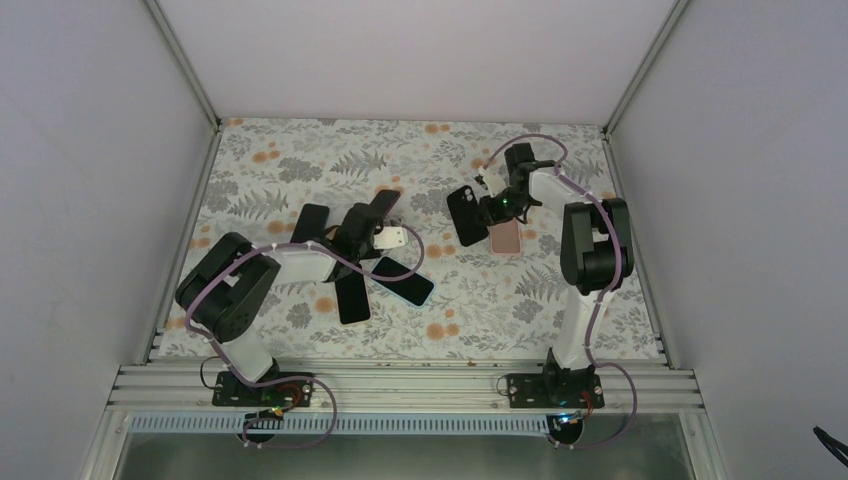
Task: Take the phone out of the phone case
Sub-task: Place the phone case at the center of the board.
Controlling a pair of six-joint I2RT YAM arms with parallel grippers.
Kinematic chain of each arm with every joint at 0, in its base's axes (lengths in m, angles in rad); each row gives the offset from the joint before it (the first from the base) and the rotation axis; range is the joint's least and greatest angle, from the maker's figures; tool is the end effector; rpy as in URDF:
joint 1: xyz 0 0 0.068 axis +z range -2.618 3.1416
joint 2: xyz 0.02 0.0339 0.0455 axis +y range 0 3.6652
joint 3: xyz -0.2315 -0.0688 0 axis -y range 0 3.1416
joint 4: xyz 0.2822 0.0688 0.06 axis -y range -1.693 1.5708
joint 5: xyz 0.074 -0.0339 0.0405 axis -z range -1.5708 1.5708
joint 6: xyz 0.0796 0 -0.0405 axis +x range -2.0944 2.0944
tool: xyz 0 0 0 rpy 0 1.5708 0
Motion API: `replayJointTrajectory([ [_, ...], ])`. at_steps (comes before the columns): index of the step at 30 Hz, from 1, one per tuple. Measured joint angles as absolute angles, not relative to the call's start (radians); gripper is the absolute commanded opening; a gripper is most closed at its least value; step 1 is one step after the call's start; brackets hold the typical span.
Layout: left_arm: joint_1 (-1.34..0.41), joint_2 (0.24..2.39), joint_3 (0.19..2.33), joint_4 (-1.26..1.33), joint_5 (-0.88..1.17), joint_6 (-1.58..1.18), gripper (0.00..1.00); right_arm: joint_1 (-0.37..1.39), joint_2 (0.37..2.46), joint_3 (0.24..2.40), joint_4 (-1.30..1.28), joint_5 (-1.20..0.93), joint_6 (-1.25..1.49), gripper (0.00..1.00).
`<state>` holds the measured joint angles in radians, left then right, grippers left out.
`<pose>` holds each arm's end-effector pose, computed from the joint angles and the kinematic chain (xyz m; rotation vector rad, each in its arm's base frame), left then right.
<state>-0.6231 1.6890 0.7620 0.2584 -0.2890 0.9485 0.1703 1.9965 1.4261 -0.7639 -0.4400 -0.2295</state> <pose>0.3239 -0.2049 0.0605 1.4782 1.7011 0.4992 0.4079 0.1046 0.0805 -0.6355 2.7581 0.6225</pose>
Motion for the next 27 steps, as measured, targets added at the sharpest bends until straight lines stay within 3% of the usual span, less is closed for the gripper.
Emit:
replayJointTrajectory([
  [2, -0.634, 1.689, 0.761, 0.205, -0.258, 0.948, 0.63, 0.170, 1.996, 1.426, -0.764, -0.414, -0.243, 0.30],
  [8, -0.654, 1.689, 0.762, 0.109, -0.202, 0.933, 0.76, 0.170, 1.992, 1.426, -0.777, -0.343, -0.274, 0.71],
  [12, -0.643, 1.649, 0.784, 0.030, -0.162, 0.912, 0.90, 0.203, 1.909, 1.375, -0.765, -0.257, -0.311, 0.97],
  [15, -0.618, 1.589, 0.835, -0.068, -0.095, 0.876, 0.99, 0.315, 1.761, 1.283, -0.771, -0.197, -0.358, 1.00],
  [19, -0.556, 1.523, 0.959, -0.184, 0.008, 0.825, 1.00, 0.512, 1.621, 1.213, -0.780, -0.196, -0.397, 1.00],
  [27, -0.388, 1.481, 1.151, -0.340, 0.172, 0.727, 1.00, 0.760, 1.628, 1.156, -0.778, -0.155, -0.387, 1.00],
])
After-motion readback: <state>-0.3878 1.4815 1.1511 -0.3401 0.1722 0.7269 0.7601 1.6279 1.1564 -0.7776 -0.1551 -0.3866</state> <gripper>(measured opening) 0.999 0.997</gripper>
